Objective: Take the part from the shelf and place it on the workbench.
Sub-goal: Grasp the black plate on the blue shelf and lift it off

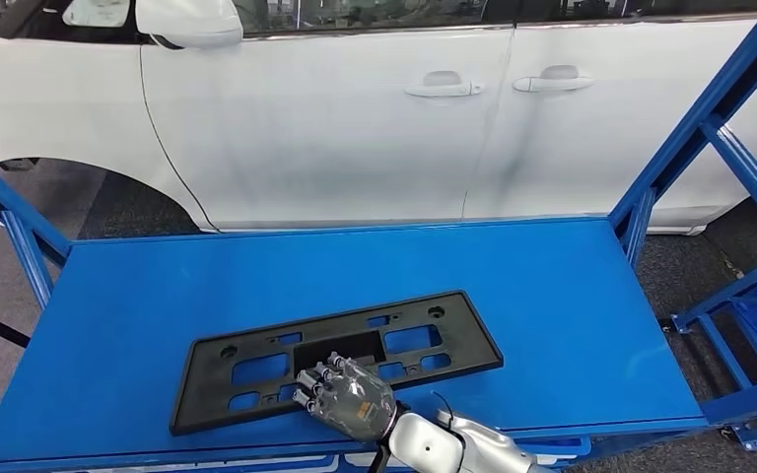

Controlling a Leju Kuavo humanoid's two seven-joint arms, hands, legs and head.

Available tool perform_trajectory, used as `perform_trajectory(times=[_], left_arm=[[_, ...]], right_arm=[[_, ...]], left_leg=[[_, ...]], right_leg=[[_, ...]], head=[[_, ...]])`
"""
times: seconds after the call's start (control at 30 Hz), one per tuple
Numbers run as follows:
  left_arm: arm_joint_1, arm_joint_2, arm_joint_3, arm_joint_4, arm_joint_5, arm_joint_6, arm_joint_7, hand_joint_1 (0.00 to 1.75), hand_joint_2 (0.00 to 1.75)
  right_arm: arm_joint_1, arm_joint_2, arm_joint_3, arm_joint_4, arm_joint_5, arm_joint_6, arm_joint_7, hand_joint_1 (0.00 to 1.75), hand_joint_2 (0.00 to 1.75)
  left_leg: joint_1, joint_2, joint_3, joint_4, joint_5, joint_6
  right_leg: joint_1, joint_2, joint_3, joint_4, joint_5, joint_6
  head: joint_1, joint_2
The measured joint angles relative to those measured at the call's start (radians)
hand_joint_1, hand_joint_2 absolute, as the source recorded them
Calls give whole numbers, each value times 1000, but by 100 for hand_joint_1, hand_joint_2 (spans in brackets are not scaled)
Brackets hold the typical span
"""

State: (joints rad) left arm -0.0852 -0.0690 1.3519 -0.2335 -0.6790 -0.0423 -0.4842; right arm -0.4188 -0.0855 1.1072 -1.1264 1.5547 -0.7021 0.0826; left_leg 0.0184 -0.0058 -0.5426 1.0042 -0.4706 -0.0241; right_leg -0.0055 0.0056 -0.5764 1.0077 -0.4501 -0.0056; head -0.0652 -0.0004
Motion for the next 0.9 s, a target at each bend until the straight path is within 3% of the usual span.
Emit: perform_trajectory(times=[0.1,0.17,0.23,0.27,0.3,0.33,0.43,0.5,0.6,0.67,0.77,0.8,0.83,0.9], left_arm=[[2,0,0,0,0,-1,-2,0,0],[1,-1,0,0,1,-4,-6,0,87],[1,-1,0,0,2,-13,-23,0,175],[2,0,0,0,2,-19,-35,0,175],[3,0,0,0,1,-23,-46,0,175],[4,0,0,0,0,-27,-56,0,175],[5,-1,-2,0,-4,-30,-69,0,175],[5,-2,-2,0,-7,-28,-71,0,175],[7,-2,-3,0,-16,-18,-84,0,175],[8,-2,-4,0,-22,-13,-98,0,175],[9,1,-4,0,-25,-10,-102,0,175],[10,1,-4,0,-25,-10,-101,0,175],[10,1,-4,0,-27,-11,-100,0,175],[9,3,-4,0,-32,-14,-99,0,175]], right_arm=[[0,3,-12,5,0,0,-3,175,175],[1,4,-19,9,0,-1,-6,175,175],[4,4,-27,13,0,-1,-14,175,175],[7,4,-32,15,0,-1,-22,175,175],[9,6,-37,16,0,-1,-31,175,175],[11,7,-43,17,0,-1,-40,175,175],[12,12,-58,19,-3,-1,-66,175,175],[17,19,-71,17,-16,-1,-90,175,175],[38,26,-111,-8,-70,-1,-161,175,175],[57,27,-150,-41,-119,0,-226,175,175],[108,29,-239,-112,-225,0,-369,175,175],[130,32,-279,-140,-274,0,-433,175,175],[151,37,-323,-170,-328,0,-503,175,175],[190,46,-411,-235,-452,0,-635,175,175]], left_leg=[[1,0,-1,-5,9,23],[3,2,-2,-10,14,36],[1,3,-5,-9,15,41],[-1,4,-6,-9,15,41],[-1,3,-6,-9,15,41],[-2,3,-5,-8,15,41],[-4,0,-4,-4,11,34],[-7,-1,-6,-2,10,23],[-6,-2,-9,3,4,5],[-4,-1,-35,63,-37,-4],[-1,0,-122,255,-123,-14],[-1,0,-137,285,-125,-16],[0,0,-133,274,-106,-16],[1,0,-78,153,-34,-13]], right_leg=[[-2,0,-5,11,-8,16],[-4,0,-38,87,-58,23],[-5,0,-103,226,-123,27],[-6,0,-127,278,-139,28],[-6,-1,-135,297,-137,27],[-7,-1,-124,275,-116,26],[-5,0,-27,80,-27,16],[-1,0,4,11,-12,9],[-2,0,6,1,-10,-6],[-5,-2,9,-7,-5,-17],[-3,-6,9,-7,-6,-23],[-2,-7,10,-6,-7,-23],[-2,-7,11,-6,-8,-23],[-2,-6,14,-4,-11,-19]], head=[[0,0],[0,0],[0,0],[0,0],[0,0],[0,0],[0,0],[0,0],[0,0],[0,0],[0,0],[0,0],[0,0],[0,0]])
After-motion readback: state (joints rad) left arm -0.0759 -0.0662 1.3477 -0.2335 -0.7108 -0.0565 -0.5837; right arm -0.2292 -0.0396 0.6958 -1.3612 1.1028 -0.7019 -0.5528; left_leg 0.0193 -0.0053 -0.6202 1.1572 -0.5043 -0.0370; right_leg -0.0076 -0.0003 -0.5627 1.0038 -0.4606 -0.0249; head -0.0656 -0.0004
